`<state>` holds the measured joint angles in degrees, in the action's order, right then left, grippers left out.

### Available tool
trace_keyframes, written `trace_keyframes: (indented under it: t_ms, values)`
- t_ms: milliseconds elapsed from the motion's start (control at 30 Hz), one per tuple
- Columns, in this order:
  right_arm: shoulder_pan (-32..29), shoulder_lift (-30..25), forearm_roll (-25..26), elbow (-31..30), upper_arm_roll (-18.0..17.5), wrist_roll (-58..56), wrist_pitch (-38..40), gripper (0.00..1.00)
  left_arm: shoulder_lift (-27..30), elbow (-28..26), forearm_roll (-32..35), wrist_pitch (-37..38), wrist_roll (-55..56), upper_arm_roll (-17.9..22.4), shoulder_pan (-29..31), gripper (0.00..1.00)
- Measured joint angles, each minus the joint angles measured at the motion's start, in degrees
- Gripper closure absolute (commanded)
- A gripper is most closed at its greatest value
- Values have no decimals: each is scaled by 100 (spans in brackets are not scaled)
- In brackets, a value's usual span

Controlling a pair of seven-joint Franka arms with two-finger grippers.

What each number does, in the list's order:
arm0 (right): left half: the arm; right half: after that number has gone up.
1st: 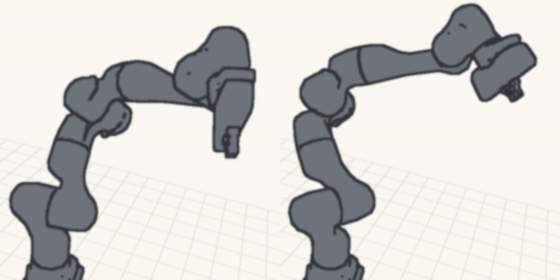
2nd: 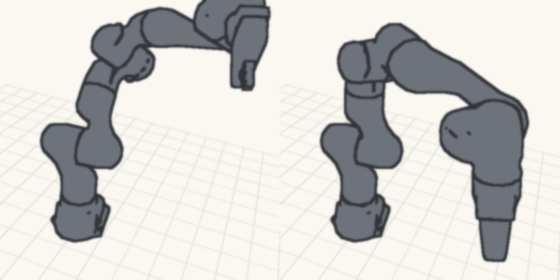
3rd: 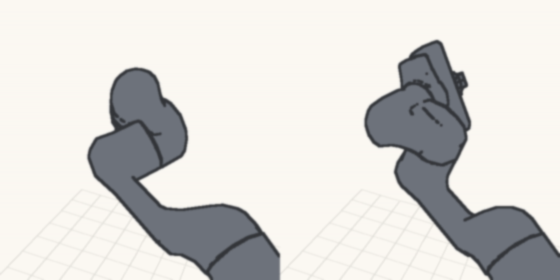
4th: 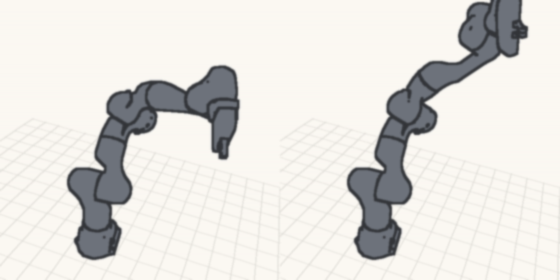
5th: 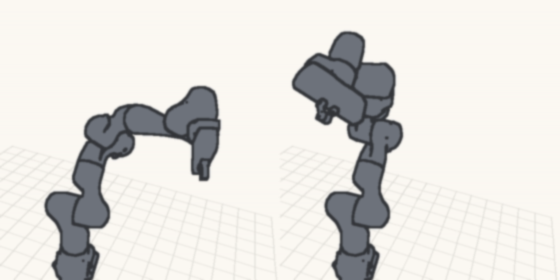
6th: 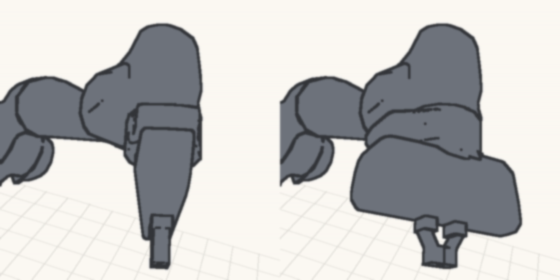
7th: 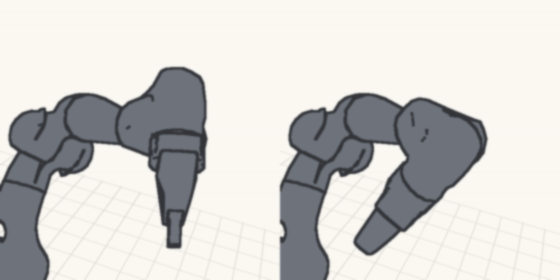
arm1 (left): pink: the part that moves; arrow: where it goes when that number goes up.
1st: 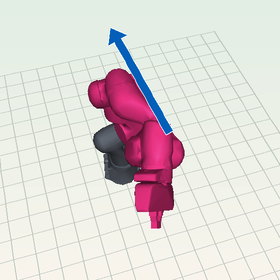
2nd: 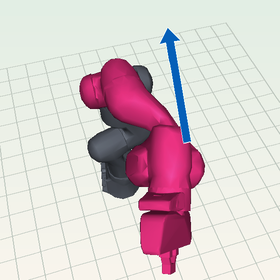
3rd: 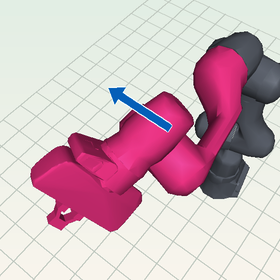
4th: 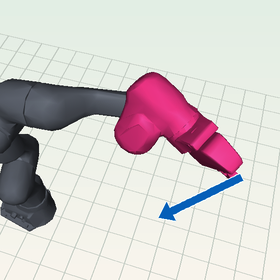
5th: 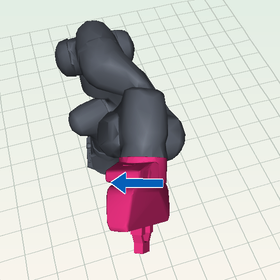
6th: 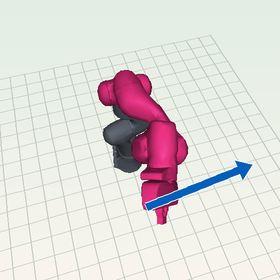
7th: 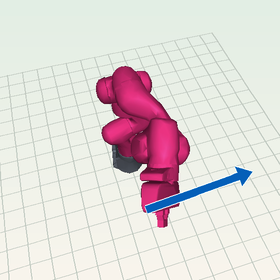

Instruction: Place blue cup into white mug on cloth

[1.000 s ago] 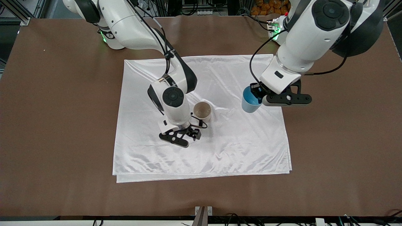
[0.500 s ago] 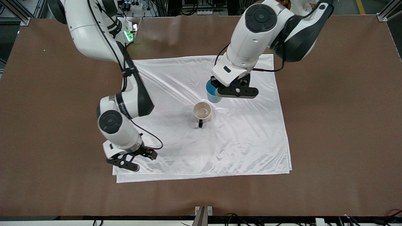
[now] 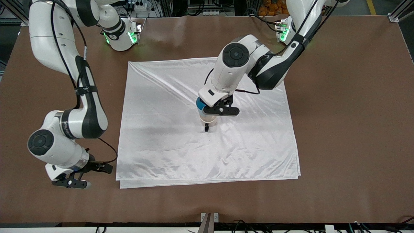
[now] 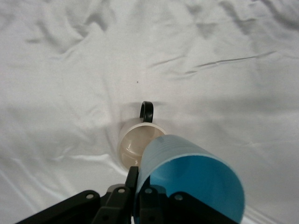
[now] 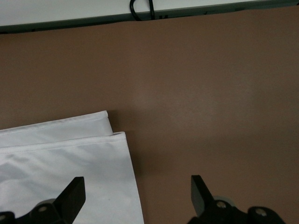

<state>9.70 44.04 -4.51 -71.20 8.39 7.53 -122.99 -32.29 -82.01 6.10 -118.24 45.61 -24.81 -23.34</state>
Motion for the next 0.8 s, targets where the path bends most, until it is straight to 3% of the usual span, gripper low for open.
trace_keyframes:
  t_ms: [233, 533, 800]
  values:
    - [-86, -414, 0, -210, -7, -97, 467, 0, -255, 0, 269, -20, 0, 8, -18, 100]
    - [-172, -1307, 9, -352, -54, -97, 1888, 0, -540, -7, 486, -20, 1, 15, -200, 100]
    - [-730, -2151, 462, -384, -725, -97, 2808, 0, -570, -77, 560, -18, 35, 70, -214, 100]
